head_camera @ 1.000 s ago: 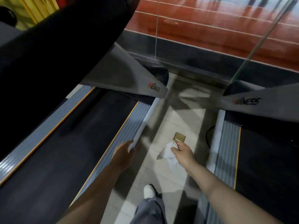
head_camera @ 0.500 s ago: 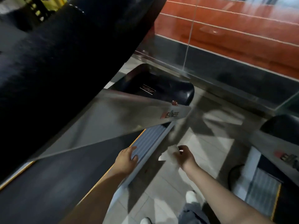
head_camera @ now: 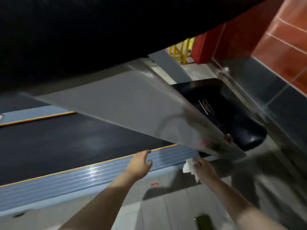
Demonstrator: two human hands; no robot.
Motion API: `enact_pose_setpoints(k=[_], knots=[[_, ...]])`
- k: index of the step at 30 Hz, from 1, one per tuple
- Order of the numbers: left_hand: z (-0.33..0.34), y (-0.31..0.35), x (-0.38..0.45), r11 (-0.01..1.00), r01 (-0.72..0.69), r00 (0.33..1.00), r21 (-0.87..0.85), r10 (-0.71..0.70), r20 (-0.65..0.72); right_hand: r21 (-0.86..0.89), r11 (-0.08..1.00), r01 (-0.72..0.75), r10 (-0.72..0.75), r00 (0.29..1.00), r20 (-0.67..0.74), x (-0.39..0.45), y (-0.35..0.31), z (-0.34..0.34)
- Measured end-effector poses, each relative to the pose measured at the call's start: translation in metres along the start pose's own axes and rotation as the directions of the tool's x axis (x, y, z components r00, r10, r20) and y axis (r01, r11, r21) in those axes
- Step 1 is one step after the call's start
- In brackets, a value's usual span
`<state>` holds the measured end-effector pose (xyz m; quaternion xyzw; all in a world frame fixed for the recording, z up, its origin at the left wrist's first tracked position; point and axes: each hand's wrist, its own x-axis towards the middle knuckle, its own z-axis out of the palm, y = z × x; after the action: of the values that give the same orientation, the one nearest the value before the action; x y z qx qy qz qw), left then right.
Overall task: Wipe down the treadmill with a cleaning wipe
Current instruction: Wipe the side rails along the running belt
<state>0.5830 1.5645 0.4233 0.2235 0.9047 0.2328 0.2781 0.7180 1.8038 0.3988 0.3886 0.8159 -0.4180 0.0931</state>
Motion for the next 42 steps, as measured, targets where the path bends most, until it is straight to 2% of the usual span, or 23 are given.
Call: enact_pose_setpoints(k=[5, 8, 16, 21, 25, 28, 30, 32, 34, 36, 38, 40, 41, 42], knots=[[0.039, -0.067, 0.04, 0.997, 0.044, 0.999, 0.067, -0.044, 0.004, -0.076, 0.985, 0.158, -0.16, 0.987, -0.029, 0.059, 0.017, 0.034], [0.073, -0.113, 0.072, 0.989, 0.039, 0.998, 0.14, -0.047, 0.05, -0.058, 0.974, 0.219, -0.223, 0.972, -0.077, 0.101, 0.042, 0.073], [0.165, -0.2, 0.171, 0.935, -0.012, 0.994, 0.354, -0.027, 0.104, -0.146, 0.974, 0.174, -0.191, 0.976, -0.105, 0.188, 0.091, 0.158], [0.219, -0.26, 0.199, 0.884, 0.023, 0.999, 0.467, -0.041, 0.028, -0.2, 0.971, 0.127, -0.168, 0.964, -0.204, 0.222, 0.107, 0.171], [0.254, -0.304, 0.208, 0.904, -0.037, 0.978, 0.427, 0.121, -0.172, -0.175, 0.975, 0.134, -0.193, 0.905, -0.379, 0.253, 0.125, 0.158], [0.26, -0.309, 0.213, 0.913, -0.055, 0.965, 0.405, 0.153, -0.213, -0.144, 0.975, 0.171, -0.223, 0.789, -0.572, 0.277, 0.135, 0.146], [0.26, -0.308, 0.214, 0.91, -0.065, 0.958, 0.41, 0.172, -0.231, -0.103, 0.979, 0.177, -0.202, 0.748, -0.633, 0.296, 0.142, 0.146], [0.259, -0.308, 0.215, 0.908, -0.073, 0.955, 0.412, 0.183, -0.233, -0.153, 0.981, 0.117, -0.185, 0.793, -0.581, 0.32, 0.151, 0.159], [0.26, -0.309, 0.216, 0.902, -0.069, 0.957, 0.425, 0.181, -0.227, -0.296, 0.954, 0.052, -0.178, 0.891, -0.418, 0.337, 0.158, 0.186], [0.26, -0.313, 0.216, 0.9, -0.047, 0.962, 0.433, 0.158, -0.223, -0.452, 0.879, 0.156, -0.306, 0.91, -0.281, 0.341, 0.152, 0.22], [0.259, -0.315, 0.217, 0.905, -0.05, 0.962, 0.424, 0.157, -0.223, -0.493, 0.756, 0.431, -0.533, 0.842, -0.082, 0.326, 0.136, 0.26], [0.258, -0.317, 0.219, 0.916, -0.067, 0.954, 0.395, 0.175, -0.243, -0.503, 0.517, 0.693, -0.699, 0.68, 0.219, 0.299, 0.122, 0.293], [0.256, -0.316, 0.219, 0.925, -0.058, 0.958, 0.376, 0.158, -0.241, -0.5, 0.447, 0.741, -0.702, 0.637, 0.318, 0.295, 0.122, 0.297], [0.254, -0.315, 0.219, 0.923, -0.05, 0.962, 0.382, 0.148, -0.23, -0.517, 0.431, 0.74, -0.698, 0.636, 0.329, 0.3, 0.123, 0.289]])
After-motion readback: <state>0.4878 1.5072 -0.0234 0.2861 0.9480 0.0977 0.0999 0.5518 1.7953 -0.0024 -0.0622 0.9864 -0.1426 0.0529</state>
